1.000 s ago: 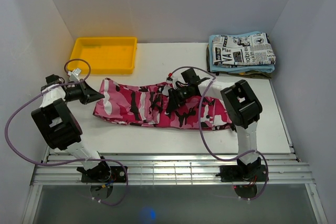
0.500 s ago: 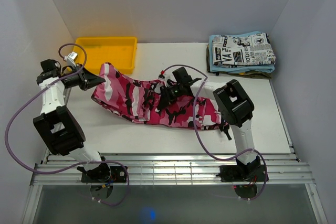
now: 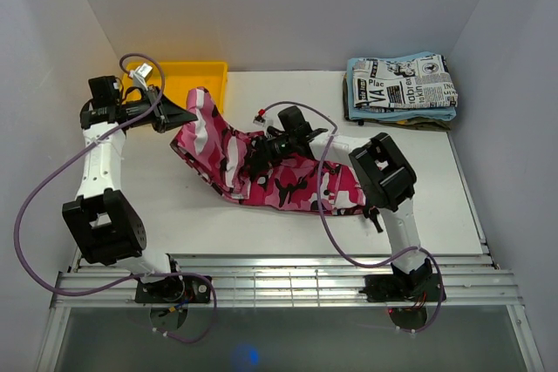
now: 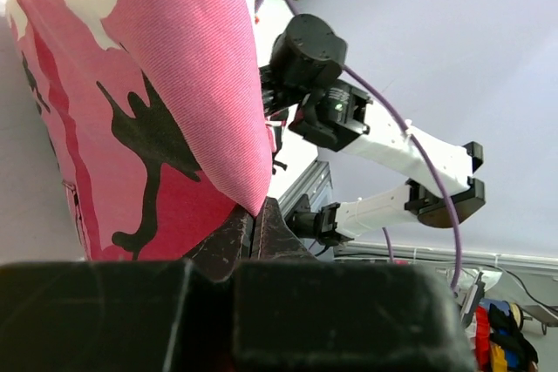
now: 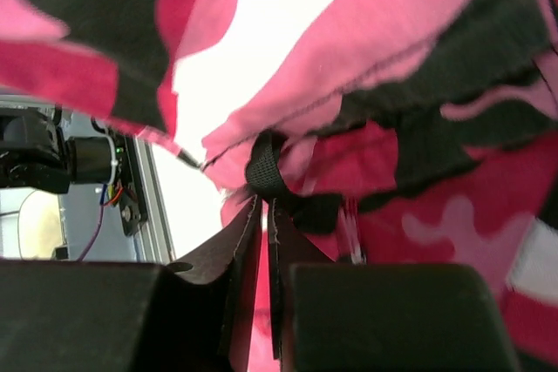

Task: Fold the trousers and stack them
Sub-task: Fold the trousers

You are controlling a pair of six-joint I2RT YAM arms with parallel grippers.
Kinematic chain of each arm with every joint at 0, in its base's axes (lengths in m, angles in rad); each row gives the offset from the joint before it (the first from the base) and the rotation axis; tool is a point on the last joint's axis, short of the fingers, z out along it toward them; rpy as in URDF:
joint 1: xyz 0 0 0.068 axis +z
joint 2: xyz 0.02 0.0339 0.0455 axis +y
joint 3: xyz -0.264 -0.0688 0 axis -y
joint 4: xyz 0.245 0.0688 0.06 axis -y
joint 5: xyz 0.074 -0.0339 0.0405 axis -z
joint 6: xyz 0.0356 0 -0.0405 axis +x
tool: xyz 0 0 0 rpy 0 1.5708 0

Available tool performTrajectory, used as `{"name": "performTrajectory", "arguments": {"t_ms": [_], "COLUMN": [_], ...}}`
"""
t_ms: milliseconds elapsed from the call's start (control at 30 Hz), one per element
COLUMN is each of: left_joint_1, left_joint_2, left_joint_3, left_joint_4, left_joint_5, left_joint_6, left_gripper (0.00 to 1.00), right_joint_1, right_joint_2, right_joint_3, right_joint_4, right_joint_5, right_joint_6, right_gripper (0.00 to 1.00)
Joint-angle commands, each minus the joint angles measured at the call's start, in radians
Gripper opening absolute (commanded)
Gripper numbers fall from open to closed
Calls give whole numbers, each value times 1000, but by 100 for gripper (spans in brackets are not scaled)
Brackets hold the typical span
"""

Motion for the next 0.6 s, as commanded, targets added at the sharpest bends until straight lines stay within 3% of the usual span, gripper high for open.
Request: {"name": "performTrajectory", "arguments": {"t_ms": [0,133,300,467,567], "left_joint_1": [-41,-112,-230,-338,-382], "left_joint_2": [-47,-46,-26,-1,12], "left_joint_3": [54,62,65,77,80], "left_joint_4": [86,135,153,155,153], "left_joint_5": [43,23,-72,-222,-325], "left_joint_6": [-90,-156,-231,-256,-283], "left_gripper": [0,0,0,0,0], "right_joint_1": [27,27,21,-92,-200], "right_joint_2": [86,148,115,-49,-178], "right_joint_3": [49,54,61,43,31], "right_joint_4": [26,43,89,-38,-224], "right_joint_5": [18,26,-2,-40,-91], "right_joint_6": [37,64,89,-69,-217], "right_gripper": [12,11,12,18,31]}}
